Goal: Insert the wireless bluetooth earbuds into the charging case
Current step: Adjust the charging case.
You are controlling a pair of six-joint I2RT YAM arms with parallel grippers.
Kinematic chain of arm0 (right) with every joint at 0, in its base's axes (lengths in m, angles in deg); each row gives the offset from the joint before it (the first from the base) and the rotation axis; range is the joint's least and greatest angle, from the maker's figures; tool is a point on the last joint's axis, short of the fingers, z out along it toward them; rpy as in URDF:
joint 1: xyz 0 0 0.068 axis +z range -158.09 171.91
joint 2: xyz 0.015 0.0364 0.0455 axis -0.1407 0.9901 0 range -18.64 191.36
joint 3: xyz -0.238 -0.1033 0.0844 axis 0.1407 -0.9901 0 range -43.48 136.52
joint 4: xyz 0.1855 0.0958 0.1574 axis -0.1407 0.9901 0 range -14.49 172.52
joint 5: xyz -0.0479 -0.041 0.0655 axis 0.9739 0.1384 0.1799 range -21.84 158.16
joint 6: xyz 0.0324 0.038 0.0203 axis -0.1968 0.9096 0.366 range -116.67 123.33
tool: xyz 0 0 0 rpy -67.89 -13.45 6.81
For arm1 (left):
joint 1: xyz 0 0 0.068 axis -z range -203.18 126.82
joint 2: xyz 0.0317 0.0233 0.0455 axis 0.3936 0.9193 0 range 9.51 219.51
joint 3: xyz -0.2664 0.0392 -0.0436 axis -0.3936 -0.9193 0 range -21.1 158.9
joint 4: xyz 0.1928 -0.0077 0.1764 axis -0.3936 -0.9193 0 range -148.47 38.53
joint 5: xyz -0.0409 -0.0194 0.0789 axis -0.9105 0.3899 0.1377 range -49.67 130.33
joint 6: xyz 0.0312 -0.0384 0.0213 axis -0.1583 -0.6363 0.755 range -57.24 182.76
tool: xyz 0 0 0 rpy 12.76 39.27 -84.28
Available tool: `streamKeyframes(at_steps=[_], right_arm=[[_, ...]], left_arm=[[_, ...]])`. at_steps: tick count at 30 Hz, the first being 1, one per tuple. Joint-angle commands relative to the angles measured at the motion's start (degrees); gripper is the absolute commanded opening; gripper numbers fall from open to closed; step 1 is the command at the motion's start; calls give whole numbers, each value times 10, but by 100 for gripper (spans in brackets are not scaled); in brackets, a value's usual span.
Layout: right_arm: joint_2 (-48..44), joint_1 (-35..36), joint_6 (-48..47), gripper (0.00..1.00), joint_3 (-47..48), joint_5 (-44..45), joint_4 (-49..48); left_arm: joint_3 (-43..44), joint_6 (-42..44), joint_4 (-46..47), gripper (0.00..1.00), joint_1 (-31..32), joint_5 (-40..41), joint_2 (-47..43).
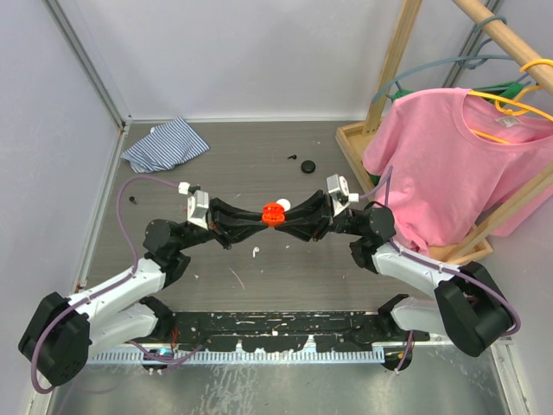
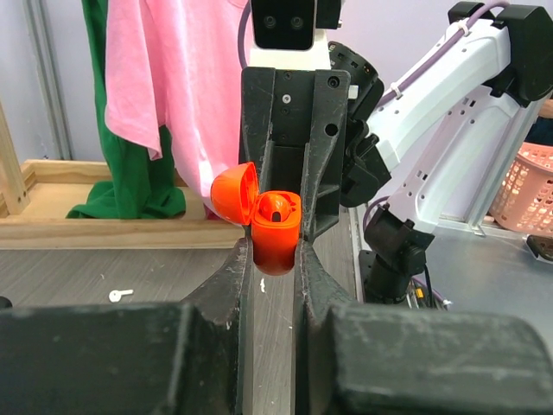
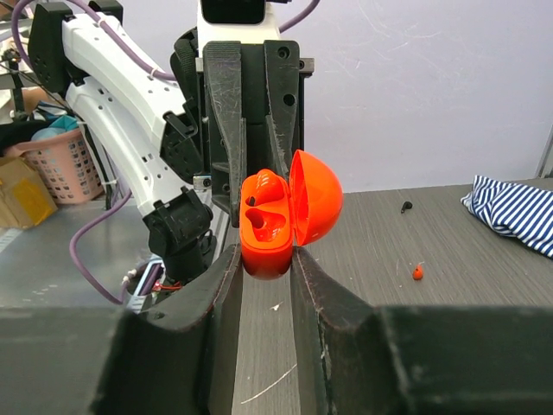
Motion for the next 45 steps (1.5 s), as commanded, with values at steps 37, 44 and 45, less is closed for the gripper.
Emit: streamKeyframes(at_steps=[37,44,45], right_arm=[[-12,-4,-73,3,-14,40,19],[-29,-4,-159,2,-55,72,80],[-28,-4,-166,2,-60,80,82]], left_arm=[[-40,64,-192,43,11,112,-102],[-21,81,-444,66,10,298,-233],[-14,80,-476,69,10,324,-247]])
